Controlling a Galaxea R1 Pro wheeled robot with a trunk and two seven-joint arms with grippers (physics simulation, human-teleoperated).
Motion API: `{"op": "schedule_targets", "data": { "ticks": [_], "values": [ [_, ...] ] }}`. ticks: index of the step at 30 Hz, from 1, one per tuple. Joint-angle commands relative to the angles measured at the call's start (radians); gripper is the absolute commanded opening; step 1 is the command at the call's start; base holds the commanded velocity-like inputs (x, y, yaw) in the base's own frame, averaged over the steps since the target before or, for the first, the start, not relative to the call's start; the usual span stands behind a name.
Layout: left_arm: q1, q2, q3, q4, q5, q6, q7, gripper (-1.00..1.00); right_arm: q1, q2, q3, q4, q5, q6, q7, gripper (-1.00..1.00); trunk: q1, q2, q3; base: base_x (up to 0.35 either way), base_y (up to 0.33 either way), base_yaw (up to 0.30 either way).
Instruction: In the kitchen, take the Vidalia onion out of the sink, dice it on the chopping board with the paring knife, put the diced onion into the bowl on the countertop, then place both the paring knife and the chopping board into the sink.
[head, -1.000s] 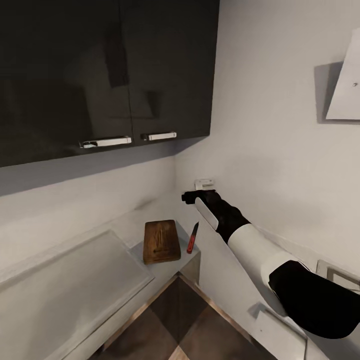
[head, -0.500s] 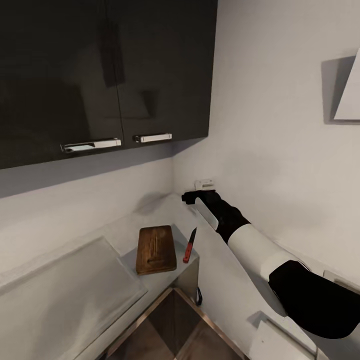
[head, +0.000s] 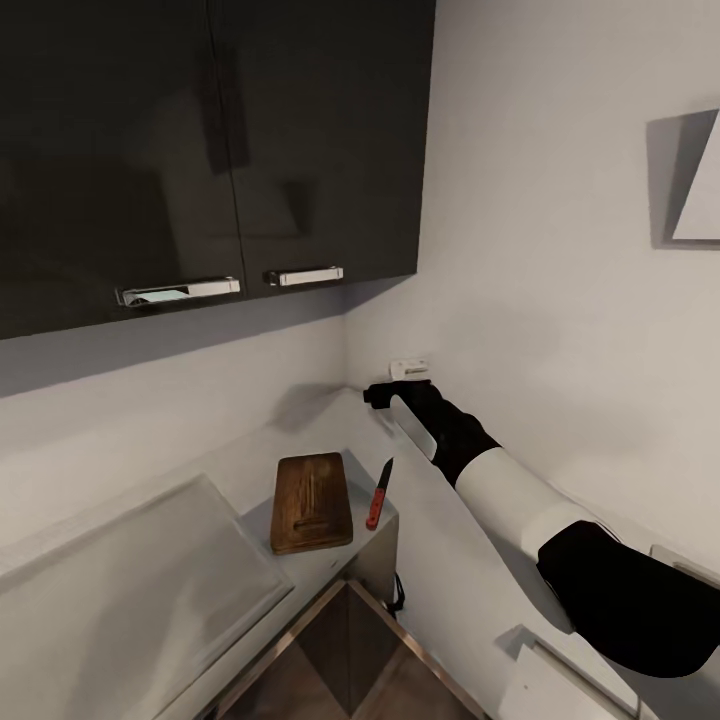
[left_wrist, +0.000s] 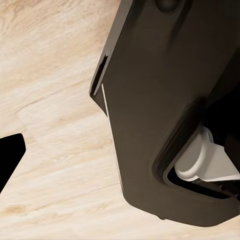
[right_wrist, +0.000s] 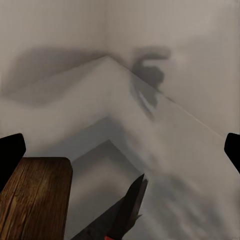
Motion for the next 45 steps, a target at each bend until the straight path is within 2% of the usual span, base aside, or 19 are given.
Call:
{"op": "schedule_targets", "data": {
  "ticks": [1, 12, 26, 45],
  "values": [
    [0.0, 0.0, 0.002, 0.0, 0.01, 0.003, -0.005, 1.0, -0.001, 0.0, 0.004, 0.0, -0.01, 0.001, -0.009, 1.0, 0.0, -0.001, 0.0, 0.0, 0.0, 0.0],
    [0.0, 0.001, 0.002, 0.002, 0.01, 0.003, -0.005, 1.0, 0.0, 0.0, 0.004, 0.0, -0.01, 0.001, -0.009, 1.0, 0.0, -0.001, 0.0, 0.015, 0.0, 0.0],
    [0.0, 0.001, 0.002, 0.001, 0.01, 0.003, -0.005, 1.0, 0.0, 0.0, 0.004, 0.001, -0.01, 0.001, -0.009, 1.0, 0.0, -0.001, 0.0, 0.138, 0.0, 0.0],
    [0.0, 0.002, 0.002, 0.002, 0.01, 0.003, -0.005, 1.0, 0.001, 0.0, 0.004, 0.001, -0.011, -0.002, 0.0, 1.0, 0.0, -0.001, 0.0, 0.007, 0.0, 0.0]
  ]
}}
